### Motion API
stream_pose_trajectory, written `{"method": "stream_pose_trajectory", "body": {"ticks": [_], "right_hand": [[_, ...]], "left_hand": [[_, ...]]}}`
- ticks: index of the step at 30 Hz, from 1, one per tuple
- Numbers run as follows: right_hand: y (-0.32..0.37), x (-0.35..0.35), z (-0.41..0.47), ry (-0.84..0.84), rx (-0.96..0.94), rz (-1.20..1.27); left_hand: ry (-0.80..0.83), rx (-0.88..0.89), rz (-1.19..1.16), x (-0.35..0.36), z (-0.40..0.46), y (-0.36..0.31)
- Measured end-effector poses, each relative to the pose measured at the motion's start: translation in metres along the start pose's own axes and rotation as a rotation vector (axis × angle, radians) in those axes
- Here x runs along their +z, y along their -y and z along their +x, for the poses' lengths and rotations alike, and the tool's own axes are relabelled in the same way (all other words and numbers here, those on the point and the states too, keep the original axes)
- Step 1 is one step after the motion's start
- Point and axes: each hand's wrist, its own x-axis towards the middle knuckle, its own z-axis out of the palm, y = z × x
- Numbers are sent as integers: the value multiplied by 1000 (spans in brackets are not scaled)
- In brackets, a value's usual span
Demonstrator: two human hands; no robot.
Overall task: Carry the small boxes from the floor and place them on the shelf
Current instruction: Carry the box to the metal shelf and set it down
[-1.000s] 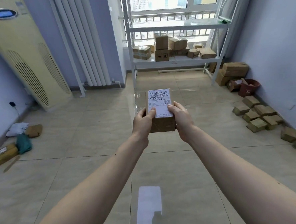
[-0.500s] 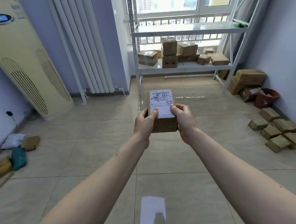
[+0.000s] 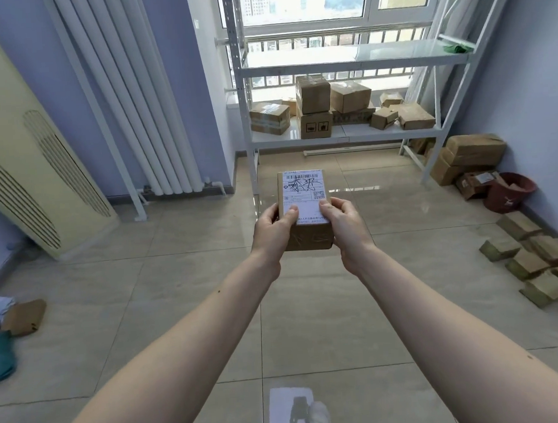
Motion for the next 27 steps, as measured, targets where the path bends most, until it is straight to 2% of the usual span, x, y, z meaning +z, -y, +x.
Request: {"method": "stream_pose_trajectory", "body": {"ticks": [16,27], "right_hand": [[45,74,263,73,9,-35],[70,142,434,38,-21,-34]], "left_hand": [[-52,2,11,9,272,-45],[11,21,32,-4,459,-86]]}}
